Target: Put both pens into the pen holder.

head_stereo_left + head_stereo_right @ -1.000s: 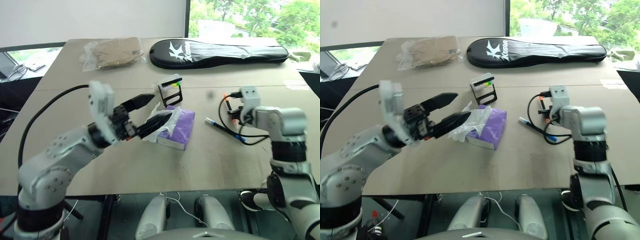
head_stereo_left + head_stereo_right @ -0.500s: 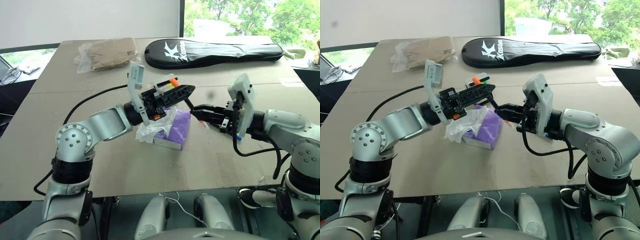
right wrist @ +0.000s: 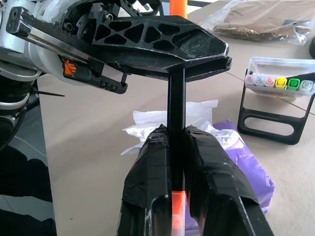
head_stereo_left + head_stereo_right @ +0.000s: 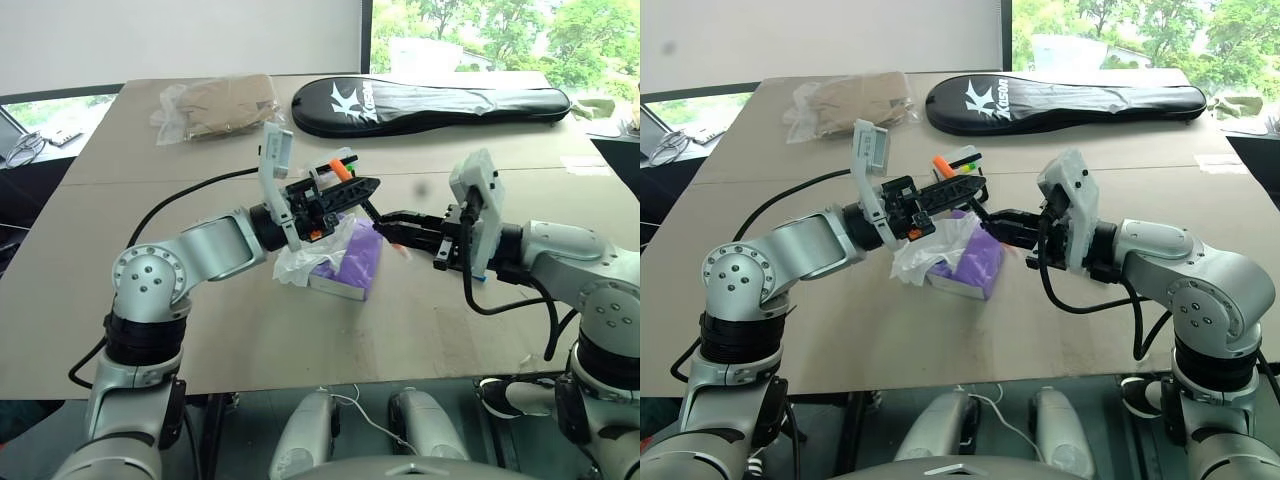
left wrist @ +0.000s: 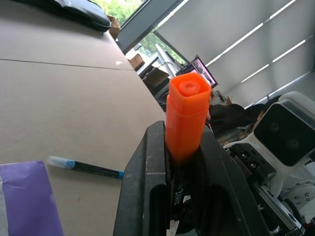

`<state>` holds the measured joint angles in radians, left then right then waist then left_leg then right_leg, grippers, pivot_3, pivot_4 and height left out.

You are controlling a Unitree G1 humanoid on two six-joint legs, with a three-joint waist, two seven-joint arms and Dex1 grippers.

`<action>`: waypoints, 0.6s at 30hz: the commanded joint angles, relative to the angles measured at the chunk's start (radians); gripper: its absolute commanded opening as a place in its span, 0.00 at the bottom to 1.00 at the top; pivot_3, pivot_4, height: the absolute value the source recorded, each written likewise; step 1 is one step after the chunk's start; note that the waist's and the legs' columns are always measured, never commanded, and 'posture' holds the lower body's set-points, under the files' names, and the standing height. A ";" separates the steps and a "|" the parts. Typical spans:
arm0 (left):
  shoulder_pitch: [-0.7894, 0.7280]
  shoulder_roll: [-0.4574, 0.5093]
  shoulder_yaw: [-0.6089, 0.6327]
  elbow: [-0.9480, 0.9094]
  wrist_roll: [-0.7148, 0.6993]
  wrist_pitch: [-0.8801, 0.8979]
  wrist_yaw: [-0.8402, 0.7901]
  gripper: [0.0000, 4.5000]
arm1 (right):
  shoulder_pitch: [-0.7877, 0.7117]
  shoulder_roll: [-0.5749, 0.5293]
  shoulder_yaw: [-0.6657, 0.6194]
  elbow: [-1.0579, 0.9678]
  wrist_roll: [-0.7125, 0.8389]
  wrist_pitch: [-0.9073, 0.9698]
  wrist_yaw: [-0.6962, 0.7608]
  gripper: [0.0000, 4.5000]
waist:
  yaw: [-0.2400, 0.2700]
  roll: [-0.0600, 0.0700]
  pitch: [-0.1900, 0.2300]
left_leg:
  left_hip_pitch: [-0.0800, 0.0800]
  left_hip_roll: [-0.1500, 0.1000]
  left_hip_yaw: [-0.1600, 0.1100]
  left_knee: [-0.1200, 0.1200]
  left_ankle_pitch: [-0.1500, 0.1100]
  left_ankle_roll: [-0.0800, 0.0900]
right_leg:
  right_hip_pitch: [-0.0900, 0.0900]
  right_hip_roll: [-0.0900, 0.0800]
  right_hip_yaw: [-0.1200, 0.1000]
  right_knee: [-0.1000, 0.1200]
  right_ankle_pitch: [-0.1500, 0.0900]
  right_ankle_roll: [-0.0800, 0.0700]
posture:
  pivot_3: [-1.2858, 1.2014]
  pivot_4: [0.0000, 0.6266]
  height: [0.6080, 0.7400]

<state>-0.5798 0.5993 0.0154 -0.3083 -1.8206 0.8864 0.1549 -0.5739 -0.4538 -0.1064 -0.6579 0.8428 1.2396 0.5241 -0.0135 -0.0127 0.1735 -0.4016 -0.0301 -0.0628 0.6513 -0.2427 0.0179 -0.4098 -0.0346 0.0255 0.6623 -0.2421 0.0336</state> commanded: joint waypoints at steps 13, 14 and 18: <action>-0.210 0.124 -0.131 -0.083 0.976 -0.350 -0.427 0.00 | 0.266 -0.247 -0.050 -0.077 -0.140 -0.358 0.107 1.00 | 0.000 -0.003 0.002 | 0.001 -0.001 0.004 -0.003 0.000 0.000 | 0.000 0.004 0.002 -0.001 0.000 0.001 | 0.52 0.24 1.00; -0.217 0.142 -0.176 -0.076 1.083 -0.404 -0.472 0.00 | 0.273 -0.249 -0.053 -0.081 -0.149 -0.378 0.104 1.00 | 0.000 -0.003 0.002 | 0.001 0.000 0.004 -0.003 0.000 0.000 | 0.000 0.003 0.002 -0.001 -0.001 0.001 | 0.52 0.24 1.00; -0.213 0.187 -0.322 -0.010 1.442 -0.574 -0.576 0.00 | 0.328 -0.261 -0.013 -0.095 -0.256 -0.516 0.111 1.00 | 0.002 -0.004 0.002 | 0.001 0.000 0.003 -0.003 0.000 0.000 | 0.000 0.003 0.002 -0.002 -0.001 0.001 | 0.52 0.24 1.00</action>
<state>-0.7834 0.7741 -0.2887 -0.3225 -0.4928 0.3863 -0.3836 -0.2559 -0.7021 -0.1230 -0.7170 0.6294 0.7880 0.6269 -0.0111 -0.0162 0.1757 -0.4013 -0.0301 -0.0597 0.6485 -0.2428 0.0179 -0.4099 -0.0319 0.0274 0.6604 -0.2427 0.0345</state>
